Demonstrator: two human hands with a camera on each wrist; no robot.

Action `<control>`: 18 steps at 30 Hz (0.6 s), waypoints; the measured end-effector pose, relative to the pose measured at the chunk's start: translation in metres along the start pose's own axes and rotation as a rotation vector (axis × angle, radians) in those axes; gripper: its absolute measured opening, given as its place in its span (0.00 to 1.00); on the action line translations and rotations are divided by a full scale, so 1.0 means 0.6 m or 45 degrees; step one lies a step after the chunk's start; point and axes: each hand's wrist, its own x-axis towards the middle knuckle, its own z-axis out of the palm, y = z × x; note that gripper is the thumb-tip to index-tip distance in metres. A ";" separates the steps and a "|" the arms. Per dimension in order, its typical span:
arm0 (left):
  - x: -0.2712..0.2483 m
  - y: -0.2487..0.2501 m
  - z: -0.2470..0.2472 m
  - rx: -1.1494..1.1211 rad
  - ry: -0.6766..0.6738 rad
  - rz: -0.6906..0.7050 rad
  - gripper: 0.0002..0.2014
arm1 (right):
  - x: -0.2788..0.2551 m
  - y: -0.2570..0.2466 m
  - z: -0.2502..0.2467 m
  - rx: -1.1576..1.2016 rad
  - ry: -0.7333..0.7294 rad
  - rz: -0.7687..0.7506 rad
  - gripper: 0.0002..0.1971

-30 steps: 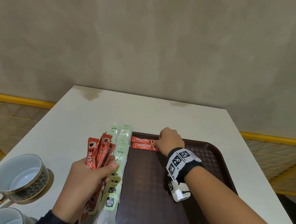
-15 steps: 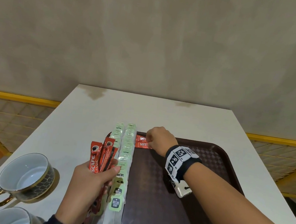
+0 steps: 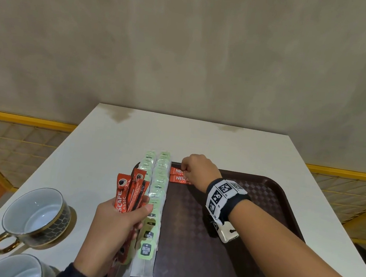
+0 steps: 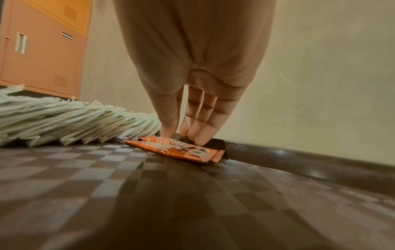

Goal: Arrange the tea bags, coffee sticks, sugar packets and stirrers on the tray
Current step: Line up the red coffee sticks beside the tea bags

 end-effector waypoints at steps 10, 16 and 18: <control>0.003 -0.005 0.001 -0.005 0.017 -0.005 0.06 | 0.007 -0.009 0.007 -0.037 -0.103 -0.008 0.16; 0.001 -0.005 -0.002 -0.007 0.023 -0.004 0.06 | 0.008 -0.009 -0.009 -0.002 -0.128 -0.042 0.15; 0.000 -0.004 -0.002 -0.007 0.018 -0.003 0.05 | 0.004 -0.007 -0.014 0.024 -0.120 -0.051 0.13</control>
